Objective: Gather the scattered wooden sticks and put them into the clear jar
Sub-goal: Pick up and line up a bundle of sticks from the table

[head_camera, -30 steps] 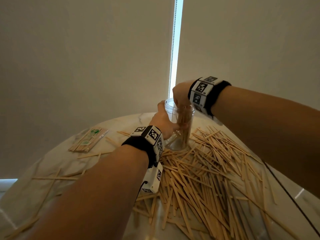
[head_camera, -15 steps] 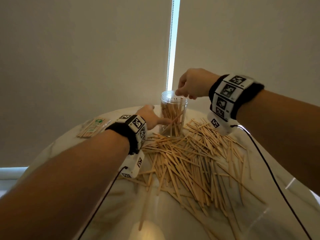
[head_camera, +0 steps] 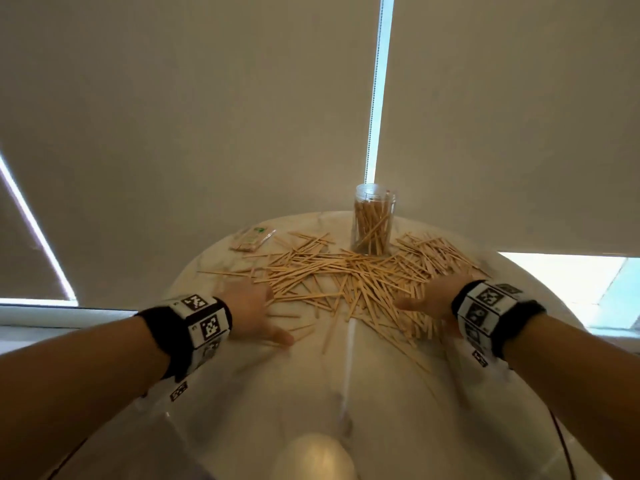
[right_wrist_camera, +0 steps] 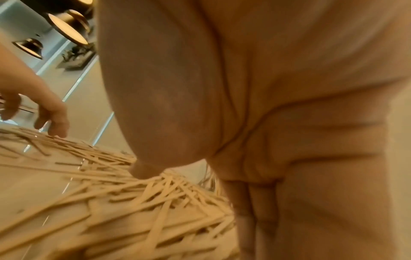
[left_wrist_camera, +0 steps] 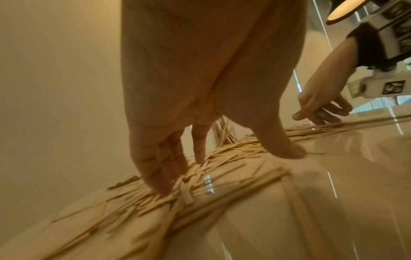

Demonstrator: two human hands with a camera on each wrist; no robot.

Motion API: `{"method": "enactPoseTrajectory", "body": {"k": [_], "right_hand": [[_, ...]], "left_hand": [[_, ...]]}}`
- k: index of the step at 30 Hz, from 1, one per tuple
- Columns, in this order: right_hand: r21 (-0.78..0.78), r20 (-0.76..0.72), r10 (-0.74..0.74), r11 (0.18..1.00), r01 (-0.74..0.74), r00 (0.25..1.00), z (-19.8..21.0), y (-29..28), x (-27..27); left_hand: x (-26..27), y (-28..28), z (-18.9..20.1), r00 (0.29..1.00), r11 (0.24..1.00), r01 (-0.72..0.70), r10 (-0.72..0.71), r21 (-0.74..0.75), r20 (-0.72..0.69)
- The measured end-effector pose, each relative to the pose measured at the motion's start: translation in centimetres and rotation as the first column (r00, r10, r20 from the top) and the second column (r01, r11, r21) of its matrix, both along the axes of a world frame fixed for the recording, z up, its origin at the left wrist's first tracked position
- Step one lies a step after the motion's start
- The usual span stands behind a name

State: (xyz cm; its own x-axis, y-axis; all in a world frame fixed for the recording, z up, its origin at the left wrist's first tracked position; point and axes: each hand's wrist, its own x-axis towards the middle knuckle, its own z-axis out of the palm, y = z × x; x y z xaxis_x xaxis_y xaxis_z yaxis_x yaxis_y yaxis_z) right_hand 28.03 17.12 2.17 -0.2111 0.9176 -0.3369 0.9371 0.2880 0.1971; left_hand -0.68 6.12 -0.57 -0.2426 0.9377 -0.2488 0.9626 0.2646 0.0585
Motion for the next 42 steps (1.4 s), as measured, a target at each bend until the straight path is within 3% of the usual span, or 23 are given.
{"method": "enactPoseTrajectory", "body": {"k": [2,5,9,12,14,16,20,25,32,39,41,42], "right_hand": [[-0.009,0.025,-0.001,1.000,0.001,1.000,-1.0,-0.1,-0.5],[0.026,0.024,0.007,1.000,-0.008,1.000,-2.1,-0.1,-1.2],[0.005,-0.115,-0.006,1.000,0.007,0.993,-1.8,-0.2,-1.3],[-0.002,-0.192,-0.051,0.999,0.052,0.980,-1.9,0.3,-1.0],[0.030,-0.184,-0.054,0.998,0.060,0.981,-2.5,0.5,-0.8],[0.049,-0.180,-0.071,0.996,0.081,0.981,-2.9,0.5,-0.8],[-0.044,-0.320,-0.116,0.993,0.108,0.940,-3.0,0.9,-1.0],[-0.067,-0.320,-0.112,0.993,0.095,0.941,-2.7,0.8,-1.5],[-0.128,-0.388,-0.113,0.989,0.068,0.915,-3.0,1.2,-0.3],[-0.242,-0.534,-0.221,0.965,0.104,0.816,-2.6,0.4,0.7],[-0.211,-0.589,-0.242,0.967,0.142,0.771,-2.1,-0.3,1.2],[-0.184,-0.585,-0.205,0.976,0.118,0.785,-1.5,-0.7,1.3]], "left_hand": [[0.6,-0.9,-0.8,0.999,0.997,-0.032,0.029,-0.067,-0.046],[1.7,-1.0,-0.9,0.999,0.998,-0.035,0.035,-0.043,-0.006],[2.8,0.2,-0.9,0.999,0.997,0.037,-0.039,0.067,0.021],[3.1,0.8,-1.6,0.998,0.989,-0.061,0.059,0.137,0.016],[2.8,1.1,-1.7,0.985,0.983,-0.149,0.157,0.106,-0.069],[2.5,1.3,-1.6,0.980,0.981,-0.189,0.191,0.047,-0.056],[3.6,1.8,-1.6,0.996,0.995,-0.086,0.086,0.049,0.000],[5.3,2.5,-1.5,0.998,0.995,-0.045,0.049,0.086,-0.037],[5.6,3.6,-1.7,0.998,0.993,-0.026,0.018,0.113,0.066],[6.6,3.7,-1.7,0.993,0.985,0.113,-0.115,0.127,0.010],[7.0,3.8,-2.0,0.993,0.983,0.119,-0.119,0.138,-0.009],[7.2,3.9,-2.2,0.992,0.983,0.123,-0.122,0.137,-0.018]]}}
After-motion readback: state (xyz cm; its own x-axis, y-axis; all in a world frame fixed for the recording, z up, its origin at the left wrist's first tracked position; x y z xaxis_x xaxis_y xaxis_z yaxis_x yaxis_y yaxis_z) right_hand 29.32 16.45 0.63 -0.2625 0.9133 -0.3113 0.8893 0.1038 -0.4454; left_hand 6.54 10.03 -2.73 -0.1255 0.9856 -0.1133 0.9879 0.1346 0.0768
